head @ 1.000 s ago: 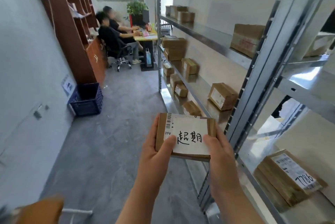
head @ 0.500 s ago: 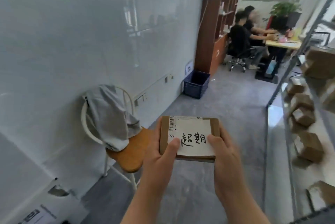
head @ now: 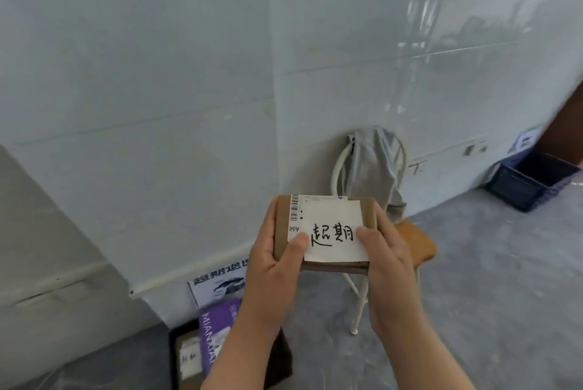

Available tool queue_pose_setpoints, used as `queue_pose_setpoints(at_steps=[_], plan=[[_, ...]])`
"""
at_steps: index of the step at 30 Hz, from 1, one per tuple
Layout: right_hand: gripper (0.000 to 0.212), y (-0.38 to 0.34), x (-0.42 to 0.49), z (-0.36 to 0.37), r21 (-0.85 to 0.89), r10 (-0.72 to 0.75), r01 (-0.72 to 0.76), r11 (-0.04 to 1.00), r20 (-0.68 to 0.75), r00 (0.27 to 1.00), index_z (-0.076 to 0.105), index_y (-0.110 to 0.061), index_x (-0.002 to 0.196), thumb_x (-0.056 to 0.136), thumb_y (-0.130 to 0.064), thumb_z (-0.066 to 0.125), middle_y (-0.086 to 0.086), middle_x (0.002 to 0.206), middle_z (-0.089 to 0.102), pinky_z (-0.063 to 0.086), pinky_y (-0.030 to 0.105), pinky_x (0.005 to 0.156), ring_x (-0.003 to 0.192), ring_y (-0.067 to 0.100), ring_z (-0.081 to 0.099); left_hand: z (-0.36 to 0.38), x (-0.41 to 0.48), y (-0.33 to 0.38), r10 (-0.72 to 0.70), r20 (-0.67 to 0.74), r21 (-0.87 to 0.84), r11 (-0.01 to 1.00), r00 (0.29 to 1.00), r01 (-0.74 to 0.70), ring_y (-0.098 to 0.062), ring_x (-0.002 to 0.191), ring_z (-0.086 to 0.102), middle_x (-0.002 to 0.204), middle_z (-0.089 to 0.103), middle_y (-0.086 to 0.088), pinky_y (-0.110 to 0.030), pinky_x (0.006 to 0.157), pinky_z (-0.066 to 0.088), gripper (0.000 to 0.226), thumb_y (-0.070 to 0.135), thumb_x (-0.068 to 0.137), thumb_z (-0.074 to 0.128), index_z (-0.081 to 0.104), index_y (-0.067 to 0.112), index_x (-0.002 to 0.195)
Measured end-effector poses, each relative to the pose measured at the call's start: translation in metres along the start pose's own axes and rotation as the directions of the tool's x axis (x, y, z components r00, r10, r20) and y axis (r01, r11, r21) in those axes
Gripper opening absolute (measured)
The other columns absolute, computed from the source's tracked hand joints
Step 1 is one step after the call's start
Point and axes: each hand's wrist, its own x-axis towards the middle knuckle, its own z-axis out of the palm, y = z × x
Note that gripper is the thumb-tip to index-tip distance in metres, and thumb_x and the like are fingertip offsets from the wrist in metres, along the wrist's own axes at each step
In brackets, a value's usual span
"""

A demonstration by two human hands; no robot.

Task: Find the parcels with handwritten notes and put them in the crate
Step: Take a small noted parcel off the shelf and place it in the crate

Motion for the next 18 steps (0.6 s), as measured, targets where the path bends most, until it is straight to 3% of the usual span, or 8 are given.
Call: queue_pose_setpoints(at_steps=[4, 8, 11, 14, 18], plan=[[0.037, 0.024, -0.008, 0.073, -0.018, 0.048, -0.046, 0.999, 0.080, 0.996, 0.072, -0.029, 0.105, 0.098, -0.003, 0.048, 0.002, 0.092, 0.077, 0.059, 0.028, 0.067, 0.082, 0.016, 0.072, -0.078, 0.003, 0.000, -0.047, -0.054, 0.010, 0.999, 0.997, 0.047, -0.012, 0.106, 0.071, 0.114, 0.074, 0.013, -0.033, 0.085, 0.060, 0.052, 0.011, 0.098, 0.056, 0.049, 0.052, 0.130], [0.041, 0.049, -0.012, 0.120, -0.034, 0.101, -0.097, 0.995, 0.141, 0.985, 0.073, -0.036, 0.097, 0.099, -0.004, 0.047, 0.002, 0.089, 0.077, 0.056, 0.023, 0.061, 0.077, 0.011, 0.073, -0.131, 0.008, -0.009, -0.095, -0.100, 0.010, 0.995, 0.990, 0.097, -0.015, 0.109, 0.070, 0.117, 0.073, 0.011, -0.043, 0.095, 0.057, 0.052, 0.018, 0.098, 0.058, 0.045, 0.048, 0.140], [0.042, 0.068, -0.008, 0.137, -0.033, 0.162, -0.158, 0.987, 0.165, 0.973, 0.070, -0.039, 0.092, 0.100, -0.004, 0.048, -0.005, 0.082, 0.077, 0.055, 0.018, 0.056, 0.070, 0.004, 0.072, -0.152, 0.013, -0.023, -0.142, -0.137, -0.012, 0.990, 0.980, 0.141, -0.019, 0.111, 0.070, 0.119, 0.072, 0.009, -0.047, 0.096, 0.056, 0.050, 0.020, 0.098, 0.058, 0.047, 0.055, 0.132], [0.035, 0.086, 0.007, 0.142, -0.041, 0.219, -0.215, 0.976, 0.175, 0.960, 0.067, -0.037, 0.107, 0.100, -0.007, 0.050, -0.006, 0.084, 0.078, 0.055, 0.017, 0.054, 0.070, 0.004, 0.073, -0.158, 0.024, -0.035, -0.186, -0.162, -0.027, 0.983, 0.969, 0.184, -0.022, 0.112, 0.069, 0.119, 0.073, 0.008, -0.049, 0.098, 0.054, 0.049, 0.020, 0.098, 0.058, 0.049, 0.065, 0.116], [0.037, 0.115, 0.036, 0.140, -0.036, 0.286, -0.284, 0.958, 0.189, 0.940, 0.060, -0.030, 0.130, 0.100, -0.010, 0.051, -0.003, 0.096, 0.078, 0.057, 0.020, 0.056, 0.078, 0.007, 0.075, -0.157, 0.046, -0.057, -0.229, -0.208, -0.020, 0.973, 0.951, 0.230, -0.020, 0.114, 0.068, 0.122, 0.071, 0.008, -0.049, 0.101, 0.052, 0.051, 0.020, 0.098, 0.058, 0.047, 0.065, 0.119]])
